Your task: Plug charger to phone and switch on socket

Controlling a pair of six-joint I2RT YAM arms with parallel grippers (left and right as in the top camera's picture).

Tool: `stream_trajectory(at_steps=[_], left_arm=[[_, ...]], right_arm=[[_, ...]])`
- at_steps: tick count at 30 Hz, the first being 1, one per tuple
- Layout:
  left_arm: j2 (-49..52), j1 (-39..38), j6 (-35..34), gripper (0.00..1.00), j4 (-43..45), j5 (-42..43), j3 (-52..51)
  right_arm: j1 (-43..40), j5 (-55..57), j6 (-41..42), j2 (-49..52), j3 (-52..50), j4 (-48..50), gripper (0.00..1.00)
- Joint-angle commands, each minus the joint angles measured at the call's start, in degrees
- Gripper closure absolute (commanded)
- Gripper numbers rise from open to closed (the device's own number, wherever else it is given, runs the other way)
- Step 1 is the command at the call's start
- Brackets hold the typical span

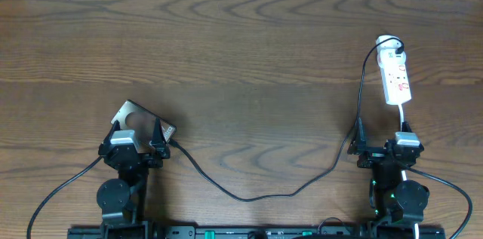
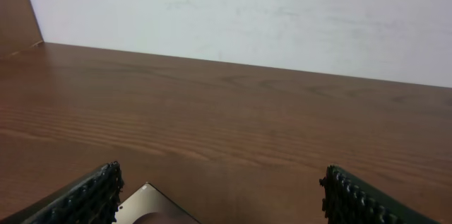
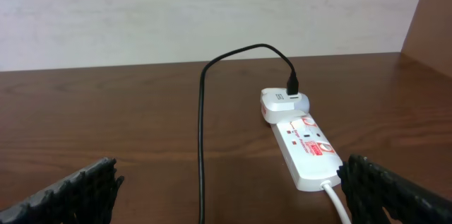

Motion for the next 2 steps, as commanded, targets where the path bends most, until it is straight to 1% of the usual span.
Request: stream_trajectory(at_steps=[1, 2], left_arm=[[-0.35, 0.28, 0.76, 0.11, -2.49, 1.38, -0.57], [-0.35, 0.28, 0.76, 0.11, -2.49, 1.38, -0.57]], right_arm=[[-0.33, 0.26, -0.48, -0.39, -0.07, -0.28, 0.01], [-0.33, 0.28, -0.50, -0.42, -0.07, -0.28, 0.01]])
